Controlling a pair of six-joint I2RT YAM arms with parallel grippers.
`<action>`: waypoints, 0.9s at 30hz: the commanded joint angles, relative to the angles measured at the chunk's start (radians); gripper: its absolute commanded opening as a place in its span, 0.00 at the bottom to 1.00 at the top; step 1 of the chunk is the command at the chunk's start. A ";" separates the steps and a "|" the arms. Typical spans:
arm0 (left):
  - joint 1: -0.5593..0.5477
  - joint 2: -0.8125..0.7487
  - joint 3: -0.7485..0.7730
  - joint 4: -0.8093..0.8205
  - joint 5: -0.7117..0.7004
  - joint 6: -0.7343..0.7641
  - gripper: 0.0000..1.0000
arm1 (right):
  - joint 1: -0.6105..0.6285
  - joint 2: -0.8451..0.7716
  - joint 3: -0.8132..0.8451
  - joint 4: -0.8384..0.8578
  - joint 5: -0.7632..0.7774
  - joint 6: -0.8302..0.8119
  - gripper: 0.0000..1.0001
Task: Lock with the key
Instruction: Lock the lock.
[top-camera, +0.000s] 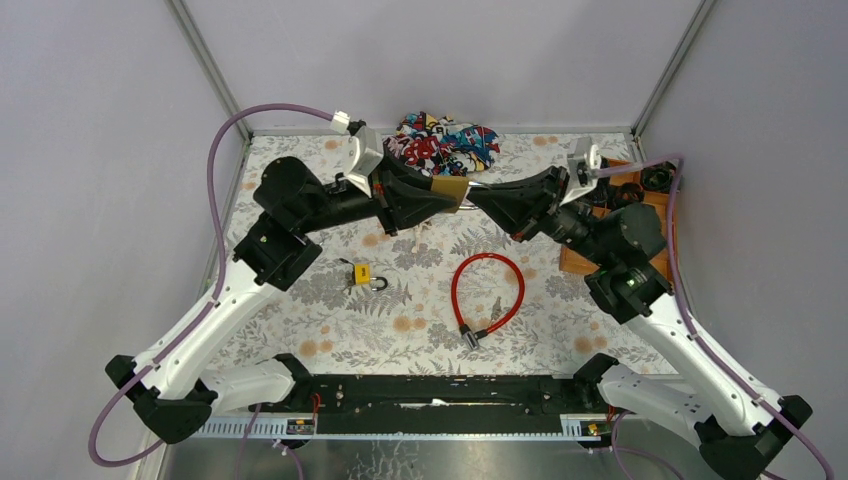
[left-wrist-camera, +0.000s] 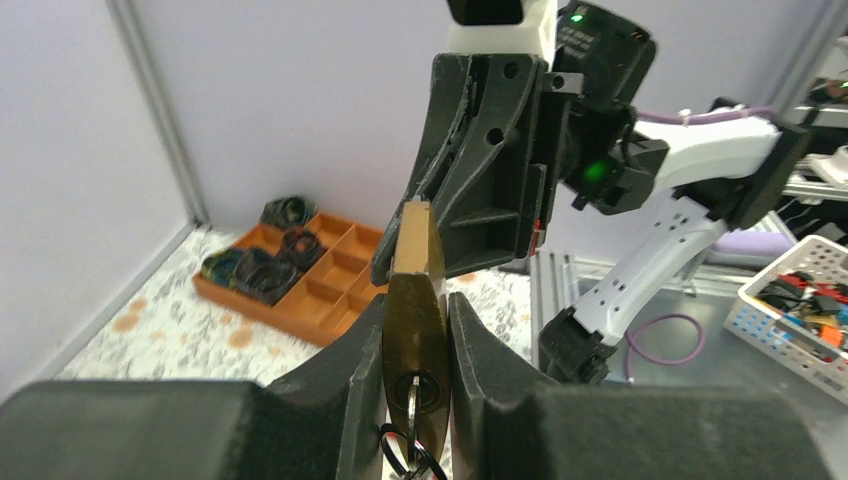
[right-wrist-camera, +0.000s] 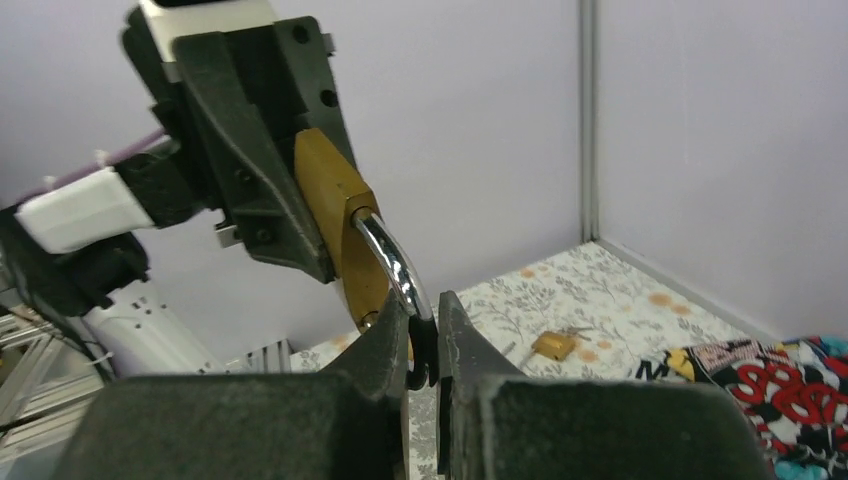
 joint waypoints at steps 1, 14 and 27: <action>-0.070 0.154 -0.025 0.049 0.181 -0.053 0.00 | 0.111 0.048 0.103 0.012 -0.533 0.114 0.00; -0.092 0.145 -0.039 0.013 0.149 -0.061 0.00 | 0.111 0.054 0.086 0.006 -0.513 0.086 0.00; -0.022 -0.039 -0.241 0.224 0.059 -0.215 0.00 | 0.108 -0.068 0.200 -0.572 -0.198 -0.289 0.87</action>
